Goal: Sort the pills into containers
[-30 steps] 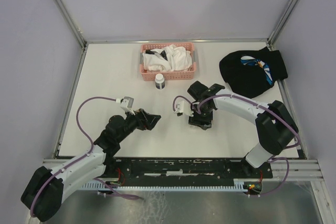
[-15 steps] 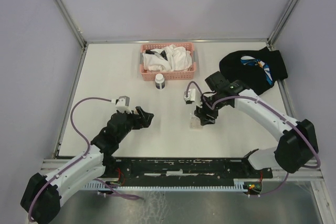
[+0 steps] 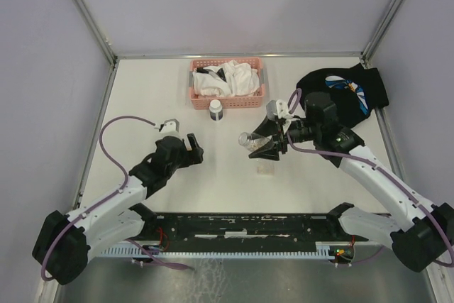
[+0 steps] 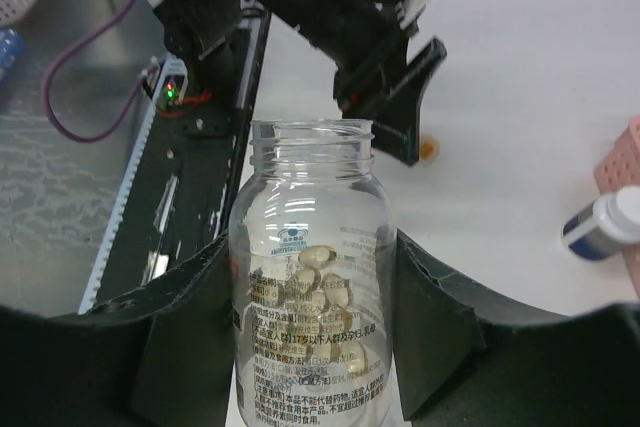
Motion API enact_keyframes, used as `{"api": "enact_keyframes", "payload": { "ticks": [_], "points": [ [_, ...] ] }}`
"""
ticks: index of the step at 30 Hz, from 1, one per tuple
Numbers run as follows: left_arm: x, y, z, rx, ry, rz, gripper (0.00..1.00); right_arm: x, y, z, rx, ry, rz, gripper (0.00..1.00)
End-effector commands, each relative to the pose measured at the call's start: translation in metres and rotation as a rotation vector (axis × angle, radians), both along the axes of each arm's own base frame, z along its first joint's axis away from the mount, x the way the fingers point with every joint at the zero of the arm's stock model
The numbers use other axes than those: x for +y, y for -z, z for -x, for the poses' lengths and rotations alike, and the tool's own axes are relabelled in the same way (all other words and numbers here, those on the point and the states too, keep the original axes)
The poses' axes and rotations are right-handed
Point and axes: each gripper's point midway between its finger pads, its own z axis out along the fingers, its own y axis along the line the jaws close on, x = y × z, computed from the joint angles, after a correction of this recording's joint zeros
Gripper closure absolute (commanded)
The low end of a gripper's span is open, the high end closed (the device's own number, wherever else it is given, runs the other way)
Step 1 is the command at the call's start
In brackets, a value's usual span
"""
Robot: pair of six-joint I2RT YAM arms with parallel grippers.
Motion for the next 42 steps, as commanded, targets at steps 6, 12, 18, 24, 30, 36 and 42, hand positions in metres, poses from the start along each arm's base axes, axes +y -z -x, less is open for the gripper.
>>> {"api": "enact_keyframes", "payload": {
  "ticks": [6, 12, 18, 24, 30, 36, 42],
  "points": [
    [0.021, 0.007, -0.021, 0.087, -0.081, -0.232, 0.13, -0.002, -0.064, 0.019, -0.033, -0.040, -0.302, 0.91],
    [0.033, 0.022, -0.031, 0.144, -0.141, -0.350, 0.21, -0.011, -0.071, 0.014, -0.016, -0.001, -0.287, 0.91],
    [0.031, 0.037, -0.037, 0.196, -0.119, -0.348, 0.32, -0.012, -0.072, 0.015, -0.002, 0.000, -0.289, 0.91],
    [0.028, 0.052, -0.042, 0.251, -0.097, -0.359, 0.35, -0.012, -0.070, 0.015, 0.004, 0.000, -0.287, 0.91],
    [0.024, 0.058, -0.046, 0.262, -0.089, -0.361, 0.37, -0.011, -0.067, 0.013, 0.018, -0.005, -0.281, 0.91],
    [0.023, 0.061, -0.046, 0.281, -0.083, -0.374, 0.44, -0.010, -0.065, 0.013, 0.029, -0.006, -0.278, 0.91],
    [0.026, 0.063, -0.043, 0.286, -0.084, -0.380, 0.53, -0.009, -0.063, 0.011, 0.038, -0.004, -0.274, 0.91]
  ]
}}
